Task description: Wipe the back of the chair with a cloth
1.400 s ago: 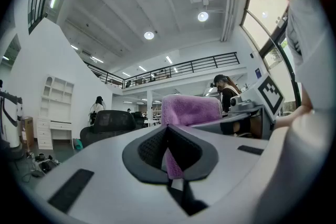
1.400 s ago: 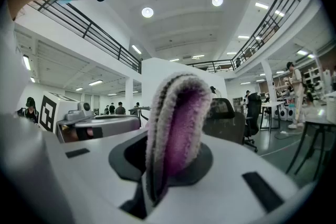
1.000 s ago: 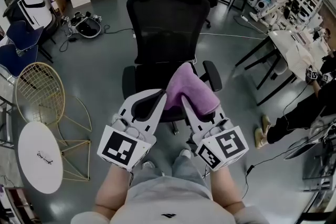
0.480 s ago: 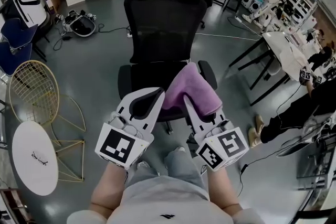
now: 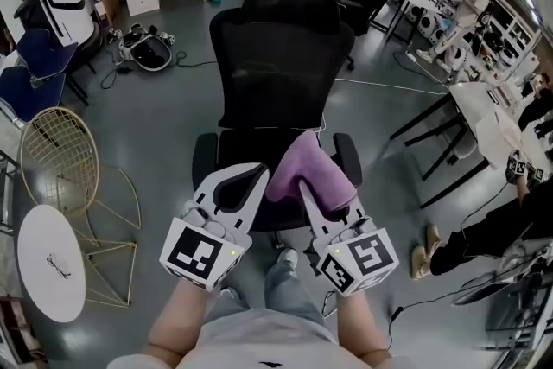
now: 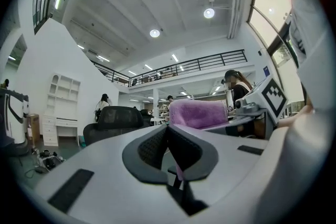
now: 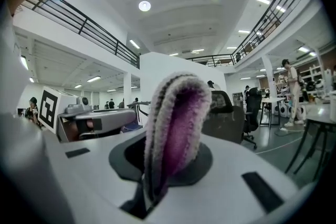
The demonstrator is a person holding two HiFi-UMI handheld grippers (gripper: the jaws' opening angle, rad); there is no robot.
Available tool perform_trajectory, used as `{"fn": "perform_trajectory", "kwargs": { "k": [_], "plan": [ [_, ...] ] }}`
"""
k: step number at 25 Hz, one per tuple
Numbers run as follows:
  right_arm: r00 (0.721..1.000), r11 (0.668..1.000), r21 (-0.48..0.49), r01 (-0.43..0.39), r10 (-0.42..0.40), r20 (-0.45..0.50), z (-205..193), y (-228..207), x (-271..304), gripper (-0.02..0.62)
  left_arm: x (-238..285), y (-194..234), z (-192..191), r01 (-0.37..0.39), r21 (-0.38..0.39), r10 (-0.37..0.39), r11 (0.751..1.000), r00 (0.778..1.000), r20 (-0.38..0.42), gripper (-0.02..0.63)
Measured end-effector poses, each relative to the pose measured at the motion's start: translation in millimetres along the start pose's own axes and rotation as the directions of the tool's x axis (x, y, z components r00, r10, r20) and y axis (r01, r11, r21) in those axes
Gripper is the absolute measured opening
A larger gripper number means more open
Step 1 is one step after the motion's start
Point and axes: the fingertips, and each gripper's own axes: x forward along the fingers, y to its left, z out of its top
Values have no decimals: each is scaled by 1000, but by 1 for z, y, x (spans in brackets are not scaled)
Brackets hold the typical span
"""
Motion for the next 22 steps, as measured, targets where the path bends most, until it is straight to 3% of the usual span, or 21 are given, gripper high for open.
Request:
{"fn": "perform_trajectory", "kwargs": {
  "k": [9,22],
  "plan": [
    [997,997,-4,-76,76,5,18,-82,43,55,84,23,4,-86,23,86,996,996,18,14],
    [982,982,0,-187,187,-1,21,-160,65,55,160,22,3,-200,22,199,980,980,27,14]
  ]
}}
